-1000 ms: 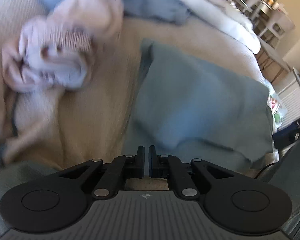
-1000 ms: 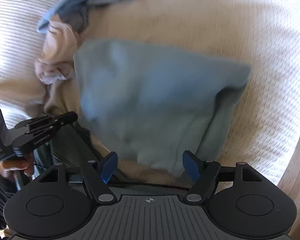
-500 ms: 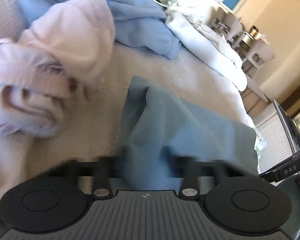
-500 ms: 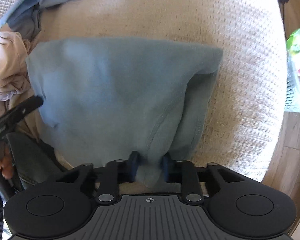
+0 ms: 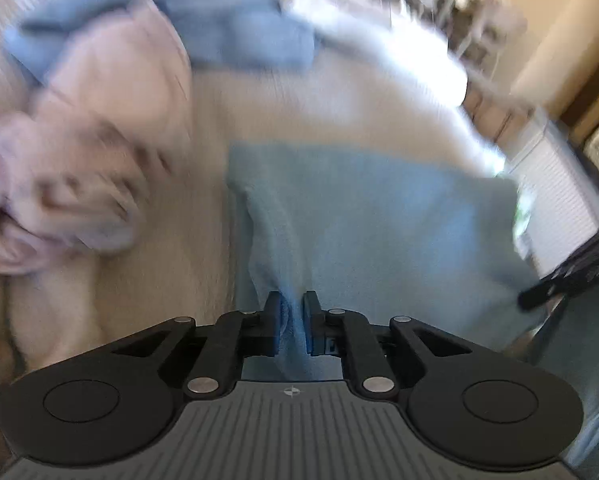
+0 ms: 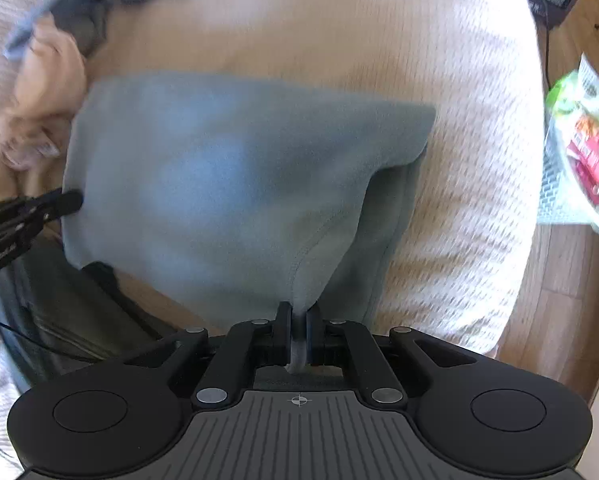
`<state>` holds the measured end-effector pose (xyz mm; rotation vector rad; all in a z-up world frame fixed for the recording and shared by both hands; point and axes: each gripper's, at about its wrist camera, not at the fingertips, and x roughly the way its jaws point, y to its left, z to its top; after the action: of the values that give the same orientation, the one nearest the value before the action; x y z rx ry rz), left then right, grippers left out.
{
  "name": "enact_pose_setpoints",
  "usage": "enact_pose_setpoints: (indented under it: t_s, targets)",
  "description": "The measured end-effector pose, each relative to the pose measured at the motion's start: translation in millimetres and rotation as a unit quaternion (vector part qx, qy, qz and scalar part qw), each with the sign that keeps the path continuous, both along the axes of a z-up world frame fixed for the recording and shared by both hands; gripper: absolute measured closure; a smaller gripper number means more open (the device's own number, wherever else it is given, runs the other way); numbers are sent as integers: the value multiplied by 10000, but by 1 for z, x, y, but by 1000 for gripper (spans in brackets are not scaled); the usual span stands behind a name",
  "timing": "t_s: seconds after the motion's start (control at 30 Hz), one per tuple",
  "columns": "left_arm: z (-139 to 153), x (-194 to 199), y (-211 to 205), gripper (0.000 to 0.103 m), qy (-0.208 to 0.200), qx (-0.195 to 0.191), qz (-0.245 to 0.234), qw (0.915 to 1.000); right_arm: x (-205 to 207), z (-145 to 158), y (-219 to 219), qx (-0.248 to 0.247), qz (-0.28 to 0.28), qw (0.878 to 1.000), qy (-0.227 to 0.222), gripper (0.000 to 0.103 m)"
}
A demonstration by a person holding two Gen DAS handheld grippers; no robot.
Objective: Fold clothes
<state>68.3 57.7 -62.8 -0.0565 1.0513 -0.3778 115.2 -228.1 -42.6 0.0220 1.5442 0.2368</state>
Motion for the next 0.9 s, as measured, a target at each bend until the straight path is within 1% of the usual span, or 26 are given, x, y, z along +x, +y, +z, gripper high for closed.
enact_pose_setpoints:
  t_s: [0.03,0.1,0.13,0.17,0.27,0.33,0.37,0.4,0.43,0.47,0.5,0.53,0.57,0.63,0.77,0.9]
  targets:
    - [-9,1,-5,89,44,200,23,9998,2,-7,1,-45,-62,9999,111,96]
    - [-20,3,-13,75,70,472,6,9989,11,-16,0,-166,-260,9991,294,95]
    - [-23,5,-15,71,118,572,25,9983,15,-21,0,-249,-293,9985,395,93]
    - [-23,8,-14,62,189,603,170,9979,19,-26,1,-290,-325,9978,493,91]
    - [-23,11,-10,61,291,458,259,9982,27,-37,1,-358,-345,9964,689,88]
    - [-19,9,-3,55,333,294,385,9983,30,-38,-2,-292,-391,9959,760,82]
    - [-14,8,2,52,370,157,507,9979,30,-36,-4,-227,-411,9963,719,80]
    - [-8,6,4,49,313,41,582,9978,29,-29,-6,-191,-409,9974,557,71]
    - [-3,5,7,41,254,-74,658,9975,25,-18,-7,-173,-342,9988,314,60]
    - [3,5,8,36,143,-116,686,9975,24,-8,-8,-140,-198,9997,10,54]
    - [10,5,9,31,32,-157,715,9973,24,3,-11,-137,-60,9994,-301,39]
    - [14,7,9,29,-71,-127,727,9972,23,14,-15,-137,77,9980,-612,25]
    - [14,10,7,28,-133,-93,714,9973,23,24,-19,-136,214,9954,-921,22]
    - [9,21,4,26,-50,46,764,9971,28,30,-27,-61,343,9948,-955,22]
    - [-7,27,-1,26,119,48,842,9964,38,14,-33,130,435,9973,-583,22]
    - [-15,31,-1,26,17,-79,812,9967,48,-5,-37,446,135,9988,-151,22]
